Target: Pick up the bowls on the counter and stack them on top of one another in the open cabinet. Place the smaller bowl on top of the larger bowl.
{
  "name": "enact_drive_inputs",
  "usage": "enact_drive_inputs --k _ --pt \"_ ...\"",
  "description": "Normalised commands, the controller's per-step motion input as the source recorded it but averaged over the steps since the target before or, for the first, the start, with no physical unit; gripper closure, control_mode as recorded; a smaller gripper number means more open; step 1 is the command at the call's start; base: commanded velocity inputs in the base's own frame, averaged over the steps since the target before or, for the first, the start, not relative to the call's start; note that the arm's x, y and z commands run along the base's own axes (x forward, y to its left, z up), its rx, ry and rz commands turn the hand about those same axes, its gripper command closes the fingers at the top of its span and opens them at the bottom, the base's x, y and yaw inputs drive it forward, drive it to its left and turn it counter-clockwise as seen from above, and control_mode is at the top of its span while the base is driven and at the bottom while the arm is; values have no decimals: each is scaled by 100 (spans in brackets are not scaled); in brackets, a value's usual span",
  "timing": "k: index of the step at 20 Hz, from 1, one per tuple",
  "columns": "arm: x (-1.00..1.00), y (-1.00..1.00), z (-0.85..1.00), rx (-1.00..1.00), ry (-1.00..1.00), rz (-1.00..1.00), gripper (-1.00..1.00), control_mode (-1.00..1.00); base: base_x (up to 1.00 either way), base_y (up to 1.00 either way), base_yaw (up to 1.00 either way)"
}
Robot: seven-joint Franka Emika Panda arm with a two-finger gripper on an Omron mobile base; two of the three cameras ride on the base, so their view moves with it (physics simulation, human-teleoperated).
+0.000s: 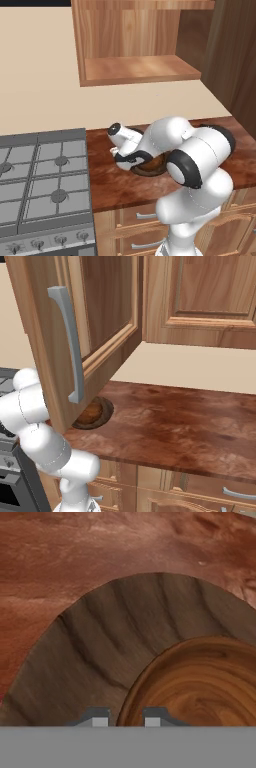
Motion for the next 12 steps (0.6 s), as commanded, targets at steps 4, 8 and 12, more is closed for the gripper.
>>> enact_drive_inputs --k 4,8,12 --pt "-2 0 -2 0 -1 0 -100 -100 0 0 0" --pt "-7 -1 10 0 0 0 -100 -100 0 0 0" --pt "-8 -1 24 0 3 0 -100 -100 0 0 0"
